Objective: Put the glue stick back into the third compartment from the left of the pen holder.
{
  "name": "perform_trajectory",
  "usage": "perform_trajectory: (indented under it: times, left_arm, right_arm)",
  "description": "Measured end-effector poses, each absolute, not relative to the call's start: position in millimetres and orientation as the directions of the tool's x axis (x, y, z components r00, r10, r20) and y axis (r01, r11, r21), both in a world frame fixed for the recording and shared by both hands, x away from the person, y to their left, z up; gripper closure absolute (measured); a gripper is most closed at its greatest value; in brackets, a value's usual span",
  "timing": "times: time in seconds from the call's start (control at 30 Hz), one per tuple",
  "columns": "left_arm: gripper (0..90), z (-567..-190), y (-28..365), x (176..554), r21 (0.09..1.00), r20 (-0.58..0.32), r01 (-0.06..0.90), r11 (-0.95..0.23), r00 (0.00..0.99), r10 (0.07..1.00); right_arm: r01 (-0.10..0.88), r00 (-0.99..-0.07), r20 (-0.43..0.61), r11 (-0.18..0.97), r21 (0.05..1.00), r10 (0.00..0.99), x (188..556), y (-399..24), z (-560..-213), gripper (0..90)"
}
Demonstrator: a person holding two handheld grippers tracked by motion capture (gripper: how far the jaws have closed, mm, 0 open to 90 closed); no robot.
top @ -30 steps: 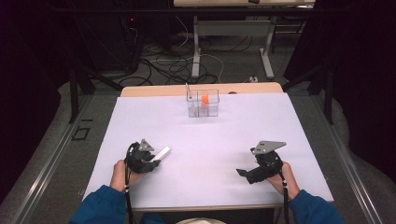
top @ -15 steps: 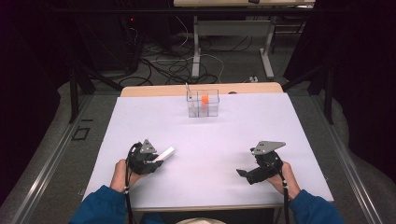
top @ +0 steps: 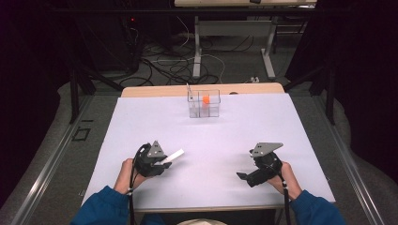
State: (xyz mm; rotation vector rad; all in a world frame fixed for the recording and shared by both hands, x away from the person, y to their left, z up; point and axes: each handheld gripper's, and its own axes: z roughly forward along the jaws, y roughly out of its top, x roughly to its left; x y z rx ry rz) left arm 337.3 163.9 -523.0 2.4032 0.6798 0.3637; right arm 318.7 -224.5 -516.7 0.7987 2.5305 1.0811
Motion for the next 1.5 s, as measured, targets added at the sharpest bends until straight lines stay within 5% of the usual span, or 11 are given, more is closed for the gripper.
perform_trajectory:
  times: [1.2,1.5]
  left_arm:
    - [67.2,-518,94,353,0.557,0.102,0.150,-0.817,0.964,0.246]
    - [67.2,-516,73,360,0.529,0.107,0.065,-0.846,0.984,0.142]
  right_arm:
    - [0.287,-0.896,-0.083,0.710,0.643,0.437,326,-196,-514,0.1]
    - [0.223,-0.911,-0.135,0.740,0.635,0.390,332,-184,-510,12.3]
